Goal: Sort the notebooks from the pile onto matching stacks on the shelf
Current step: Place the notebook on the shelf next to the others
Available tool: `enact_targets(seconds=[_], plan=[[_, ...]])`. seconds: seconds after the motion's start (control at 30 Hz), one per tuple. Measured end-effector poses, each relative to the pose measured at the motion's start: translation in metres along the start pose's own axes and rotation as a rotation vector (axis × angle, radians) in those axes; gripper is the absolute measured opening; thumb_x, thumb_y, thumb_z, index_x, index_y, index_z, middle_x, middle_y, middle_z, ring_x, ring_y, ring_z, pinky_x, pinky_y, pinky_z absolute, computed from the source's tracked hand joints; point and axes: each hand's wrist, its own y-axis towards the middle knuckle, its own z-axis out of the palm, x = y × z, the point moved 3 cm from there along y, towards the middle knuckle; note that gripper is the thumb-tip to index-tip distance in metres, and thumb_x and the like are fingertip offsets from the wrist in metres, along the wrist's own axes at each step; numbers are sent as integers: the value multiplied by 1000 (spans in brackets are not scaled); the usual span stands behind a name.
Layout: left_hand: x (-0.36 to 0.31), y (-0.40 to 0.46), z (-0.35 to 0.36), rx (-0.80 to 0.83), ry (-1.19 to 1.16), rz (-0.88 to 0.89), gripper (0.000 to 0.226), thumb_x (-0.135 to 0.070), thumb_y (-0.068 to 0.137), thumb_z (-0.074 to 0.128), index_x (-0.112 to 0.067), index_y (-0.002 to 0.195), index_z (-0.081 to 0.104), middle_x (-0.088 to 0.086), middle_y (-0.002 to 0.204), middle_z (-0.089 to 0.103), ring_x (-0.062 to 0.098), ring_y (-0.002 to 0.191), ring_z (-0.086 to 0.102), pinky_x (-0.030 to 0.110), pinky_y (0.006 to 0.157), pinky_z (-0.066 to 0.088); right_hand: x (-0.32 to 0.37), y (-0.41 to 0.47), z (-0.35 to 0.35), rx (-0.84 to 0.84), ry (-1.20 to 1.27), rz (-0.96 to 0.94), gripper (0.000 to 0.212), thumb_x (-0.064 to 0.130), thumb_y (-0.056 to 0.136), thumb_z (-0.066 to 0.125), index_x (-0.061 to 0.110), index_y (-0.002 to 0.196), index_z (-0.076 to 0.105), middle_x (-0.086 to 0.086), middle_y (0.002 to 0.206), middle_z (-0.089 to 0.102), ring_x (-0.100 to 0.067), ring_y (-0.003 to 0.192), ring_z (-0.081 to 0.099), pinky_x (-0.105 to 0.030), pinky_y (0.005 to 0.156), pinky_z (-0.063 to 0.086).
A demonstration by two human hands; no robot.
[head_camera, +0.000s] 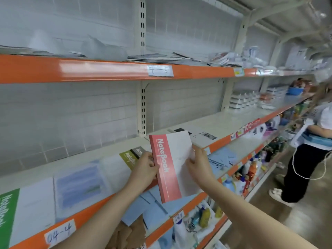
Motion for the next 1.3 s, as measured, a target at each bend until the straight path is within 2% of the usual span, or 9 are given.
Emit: enact_targets(seconds=[0.23,0.4,0.5,0.6,0.7,0.83,1.1,1.2,1.3], plan=[[0,72,48,-21,-87,-111,18,-12,92,61,-15,106,50,4,89,61,17,65,62,23,52,50,-41,70,4,-2,-113,-15,35,-1,85,41,6,119,44,-13,113,48,-25,107,41,-30,74,32],[9,125,80,-126,-218,-217,14,-2,90,59,-8,103,56,12,96,62,16,69,60,22,56,50,-68,132,13,138,-156,-45,36,16,92,41,19,127,48,-13,134,40,-30,121,44,-37,96,38],[14,150,98,-179,-275,-304,10,3,90,56,-7,90,60,14,88,64,13,59,54,21,53,46,-97,174,28,235,-176,-69,12,39,79,25,40,67,30,-13,88,50,-29,87,45,-34,77,41],[24,171,112,-257,-280,-375,10,5,89,55,-1,87,62,16,84,64,14,55,51,23,52,44,-110,199,36,361,-195,-170,23,33,84,32,31,62,34,7,66,37,-21,75,36,-24,62,34],[34,183,121,-341,-266,-444,17,6,90,55,-5,77,59,14,79,63,16,56,52,25,52,45,-115,208,37,485,-167,-278,28,23,93,46,0,84,61,-6,83,59,-22,87,52,-32,72,42],[44,191,125,-430,-192,-487,10,4,89,55,4,85,64,18,81,66,16,51,51,26,52,46,-124,214,40,664,-190,-397,40,41,96,45,16,126,53,5,124,48,-11,119,44,-27,101,34],[43,198,129,-460,88,-425,15,-4,87,60,-5,102,66,11,82,69,20,67,62,30,64,52,-136,210,45,665,-298,-679,58,55,91,44,20,138,45,3,141,44,-13,129,39,-21,105,27],[43,198,134,-438,188,-399,37,-7,89,62,-7,125,56,12,104,66,20,88,63,19,67,51,-138,205,44,622,-338,-713,78,69,81,18,24,141,41,5,148,36,-13,135,33,-24,110,23],[41,191,136,-455,398,-346,40,-8,93,56,-12,132,50,10,122,54,22,107,55,28,86,49,-141,202,46,569,-354,-730,83,65,76,5,26,138,43,6,147,38,-13,135,34,-28,112,24]])
